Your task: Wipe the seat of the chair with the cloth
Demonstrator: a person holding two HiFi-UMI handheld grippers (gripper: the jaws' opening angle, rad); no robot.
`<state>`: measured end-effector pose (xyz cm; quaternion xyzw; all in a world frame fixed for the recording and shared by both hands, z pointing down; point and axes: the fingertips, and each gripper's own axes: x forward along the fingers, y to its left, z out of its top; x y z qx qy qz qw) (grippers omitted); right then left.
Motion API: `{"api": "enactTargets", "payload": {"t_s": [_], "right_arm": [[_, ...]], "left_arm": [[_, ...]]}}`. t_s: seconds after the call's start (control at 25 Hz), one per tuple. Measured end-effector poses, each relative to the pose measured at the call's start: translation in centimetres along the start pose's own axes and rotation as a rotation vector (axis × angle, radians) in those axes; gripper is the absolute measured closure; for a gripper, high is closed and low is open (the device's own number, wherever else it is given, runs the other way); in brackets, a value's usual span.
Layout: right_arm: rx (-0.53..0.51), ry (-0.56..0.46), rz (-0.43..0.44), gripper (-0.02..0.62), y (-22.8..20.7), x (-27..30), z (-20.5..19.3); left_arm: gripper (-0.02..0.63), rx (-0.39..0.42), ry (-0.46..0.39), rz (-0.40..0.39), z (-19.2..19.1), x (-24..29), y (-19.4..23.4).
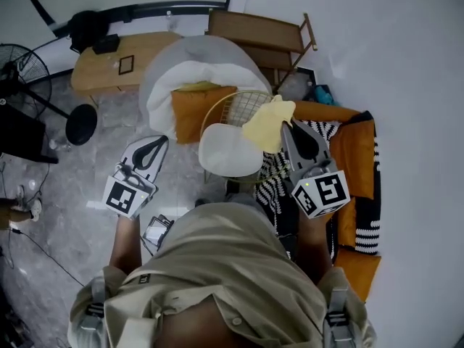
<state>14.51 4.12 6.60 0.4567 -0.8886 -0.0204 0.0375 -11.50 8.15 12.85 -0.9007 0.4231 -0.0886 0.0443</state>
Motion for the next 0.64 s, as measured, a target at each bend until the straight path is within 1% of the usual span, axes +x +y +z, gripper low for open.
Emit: {"api": "enactTargets", "payload": {"t_s": [0.44,0.64], "right_arm": [[0.018,-0.005,0.014,0.560,1.0,-1.4,0.2],[0.021,-0.004,0.024,0.560,1.1,-1.2,0.1]], "left_arm": [[0.588,-0.007,-0.015,-0.042,0.4,0.0,-2.0],[0.588,-0.014,-0.012,-0.044,0.3,0.1,-2.2]]}}
